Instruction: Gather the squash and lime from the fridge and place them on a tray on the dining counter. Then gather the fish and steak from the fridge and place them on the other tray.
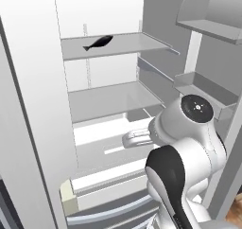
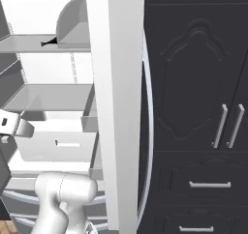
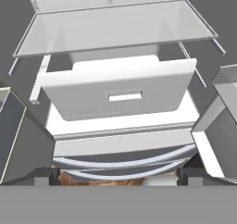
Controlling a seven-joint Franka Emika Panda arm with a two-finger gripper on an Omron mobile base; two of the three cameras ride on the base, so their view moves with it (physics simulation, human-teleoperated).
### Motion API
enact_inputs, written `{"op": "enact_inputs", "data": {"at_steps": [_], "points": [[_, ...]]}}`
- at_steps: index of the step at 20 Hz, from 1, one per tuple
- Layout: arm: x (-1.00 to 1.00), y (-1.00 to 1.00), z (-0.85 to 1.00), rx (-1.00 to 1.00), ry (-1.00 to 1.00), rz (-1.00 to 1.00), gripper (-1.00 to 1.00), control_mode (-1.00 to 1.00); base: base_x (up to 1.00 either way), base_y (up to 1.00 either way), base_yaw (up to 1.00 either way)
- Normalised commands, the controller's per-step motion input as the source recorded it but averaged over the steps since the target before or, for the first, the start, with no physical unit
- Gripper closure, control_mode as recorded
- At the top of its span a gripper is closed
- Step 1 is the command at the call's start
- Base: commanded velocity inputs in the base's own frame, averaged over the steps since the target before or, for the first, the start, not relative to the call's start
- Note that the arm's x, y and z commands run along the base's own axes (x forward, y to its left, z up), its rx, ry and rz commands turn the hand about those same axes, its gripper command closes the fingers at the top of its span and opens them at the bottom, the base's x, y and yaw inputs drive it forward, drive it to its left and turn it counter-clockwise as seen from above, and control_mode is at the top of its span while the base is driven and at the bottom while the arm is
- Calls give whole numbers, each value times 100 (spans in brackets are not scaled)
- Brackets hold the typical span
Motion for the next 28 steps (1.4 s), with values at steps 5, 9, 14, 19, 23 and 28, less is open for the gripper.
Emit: {"op": "enact_inputs", "data": {"at_steps": [5,9,14,19,23,28], "points": [[0,0,0,0,0,0,-100,100,20,1,0],[0,0,0,0,0,0,-100,100,2,4,0],[0,0,0,0,0,0,-100,100,0,1,0],[0,0,23,0,-8,0,-100,-100,0,0,0],[19,6,70,-1,-9,-1,-100,-100,0,0,0],[18,21,78,-3,-13,-3,-100,-100,0,0,0]]}}
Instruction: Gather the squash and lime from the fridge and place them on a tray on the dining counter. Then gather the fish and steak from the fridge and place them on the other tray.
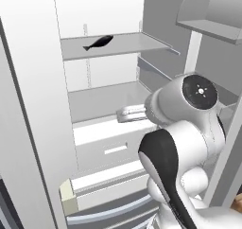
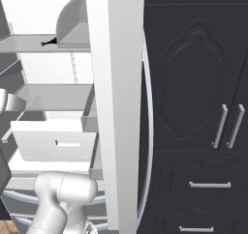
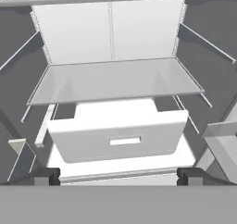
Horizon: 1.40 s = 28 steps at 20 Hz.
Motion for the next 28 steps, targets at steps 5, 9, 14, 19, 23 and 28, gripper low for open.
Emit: {"op": "enact_inputs", "data": {"at_steps": [5,9,14,19,23,28], "points": [[2,2,69,5,-14,-2,-100,-100,0,0,0],[21,0,59,13,-10,0,-100,-100,0,0,0],[50,0,30,12,-10,0,-100,-100,0,0,0],[55,0,26,11,-11,-1,-100,-100,0,0,0],[70,0,26,10,-6,-6,-100,-100,0,0,0],[69,0,29,11,-1,-11,-100,-100,0,0,0]]}}
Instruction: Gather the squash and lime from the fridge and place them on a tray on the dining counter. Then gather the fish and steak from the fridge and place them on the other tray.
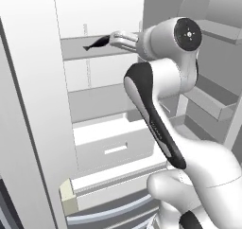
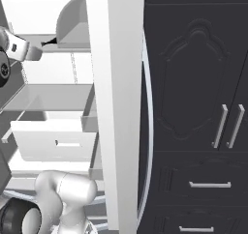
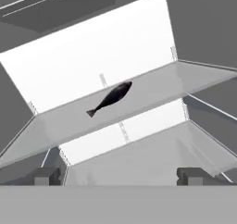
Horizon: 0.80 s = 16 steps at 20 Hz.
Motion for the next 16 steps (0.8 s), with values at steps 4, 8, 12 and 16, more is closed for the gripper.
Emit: {"op": "enact_inputs", "data": {"at_steps": [4,8,12,16], "points": [[60,5,19,12,5,-14,-100,-100,0,0,0],[47,8,3,12,9,-13,-100,-100,0,0,0],[32,8,0,6,9,-7,-100,-100,0,0,0],[42,16,-1,1,9,-3,-100,-100,0,0,0]]}}
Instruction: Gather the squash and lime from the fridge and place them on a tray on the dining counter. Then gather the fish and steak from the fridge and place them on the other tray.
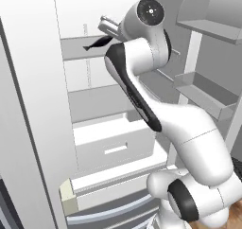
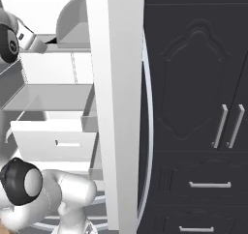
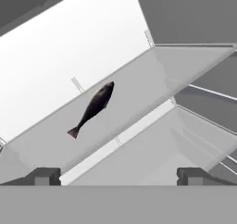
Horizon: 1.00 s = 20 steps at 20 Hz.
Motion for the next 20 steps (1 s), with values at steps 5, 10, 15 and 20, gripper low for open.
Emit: {"op": "enact_inputs", "data": {"at_steps": [5,10,15,20], "points": [[51,13,-6,0,4,0,-100,-100,0,0,0],[50,4,-12,0,3,0,-100,-100,0,0,0],[50,1,-10,0,2,0,-100,-100,0,0,0],[47,11,-13,0,0,0,-100,-100,0,0,0]]}}
